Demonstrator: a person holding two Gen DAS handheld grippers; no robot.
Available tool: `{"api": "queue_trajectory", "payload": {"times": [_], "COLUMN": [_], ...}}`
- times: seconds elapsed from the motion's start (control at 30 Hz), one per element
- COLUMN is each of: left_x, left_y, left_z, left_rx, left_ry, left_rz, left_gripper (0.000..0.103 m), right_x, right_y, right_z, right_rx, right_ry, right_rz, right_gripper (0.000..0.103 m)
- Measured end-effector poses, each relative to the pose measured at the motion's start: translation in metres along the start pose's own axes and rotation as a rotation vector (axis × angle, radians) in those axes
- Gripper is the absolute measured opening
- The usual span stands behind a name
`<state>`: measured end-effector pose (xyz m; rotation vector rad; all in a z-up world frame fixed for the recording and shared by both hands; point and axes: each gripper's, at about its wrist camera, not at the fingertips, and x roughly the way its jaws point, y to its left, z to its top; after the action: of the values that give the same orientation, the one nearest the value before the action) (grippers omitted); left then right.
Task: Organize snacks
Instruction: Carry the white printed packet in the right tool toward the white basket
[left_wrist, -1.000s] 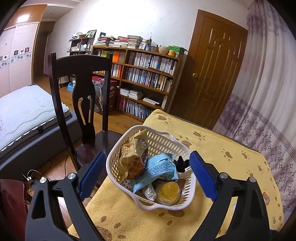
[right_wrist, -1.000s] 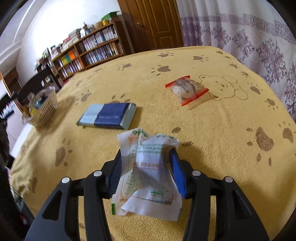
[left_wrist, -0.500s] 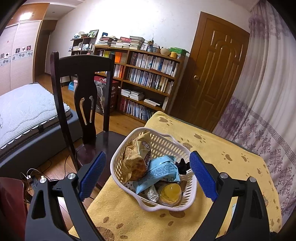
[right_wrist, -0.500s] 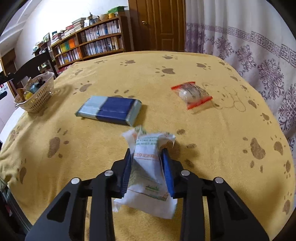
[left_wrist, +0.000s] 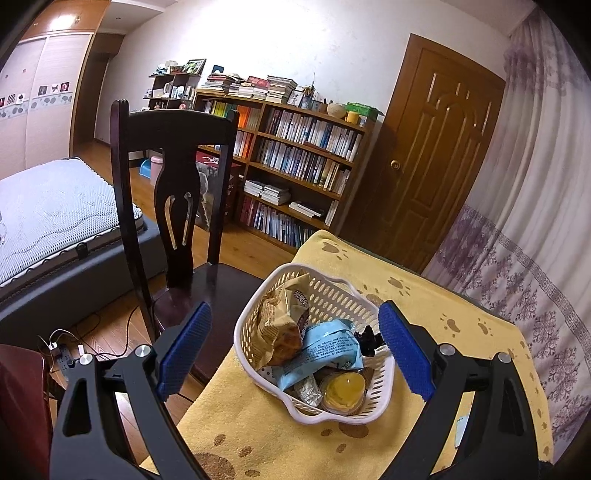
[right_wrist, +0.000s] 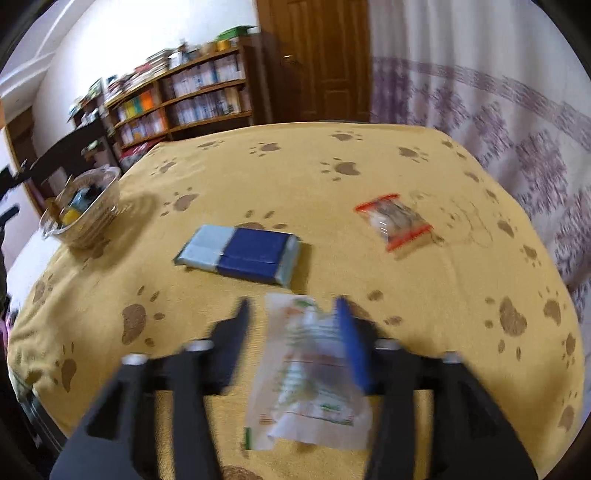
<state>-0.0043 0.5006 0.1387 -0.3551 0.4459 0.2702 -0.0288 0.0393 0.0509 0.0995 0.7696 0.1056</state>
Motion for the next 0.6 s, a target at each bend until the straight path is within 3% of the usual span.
{"api": "queue_trajectory", "payload": {"times": [0.2, 0.43, 0.57, 0.6], "left_x": [0.001, 0.001, 0.002, 0.002], "left_y": [-0.006, -0.007, -0.007, -0.007], "left_z": [-0.004, -0.005, -0.007, -0.007], "left_rx": [0.019, 0.018, 0.013, 0.015], "left_ry": [0.007, 0.009, 0.012, 0.011], "left_rz": [-0.007, -0.009, -0.008, -0.007], "left_gripper": [0.093, 0.093, 0.093, 0.093], "right_x": [0.009, 0.038, 0.035, 0.034], "right_y": [-0.009, 0.003, 0.005, 0.004], "right_z": [-0.008, -0.022, -0.022, -0.021], "right_rx": [0.036, -0.023, -0.045, -0.041], "right_ry": [0.038, 0.125, 0.114, 0.114], "right_rz": [0.019, -0.074, -0.088, -0.081], "right_gripper": [0.066, 0.067, 0.036, 0.032]}}
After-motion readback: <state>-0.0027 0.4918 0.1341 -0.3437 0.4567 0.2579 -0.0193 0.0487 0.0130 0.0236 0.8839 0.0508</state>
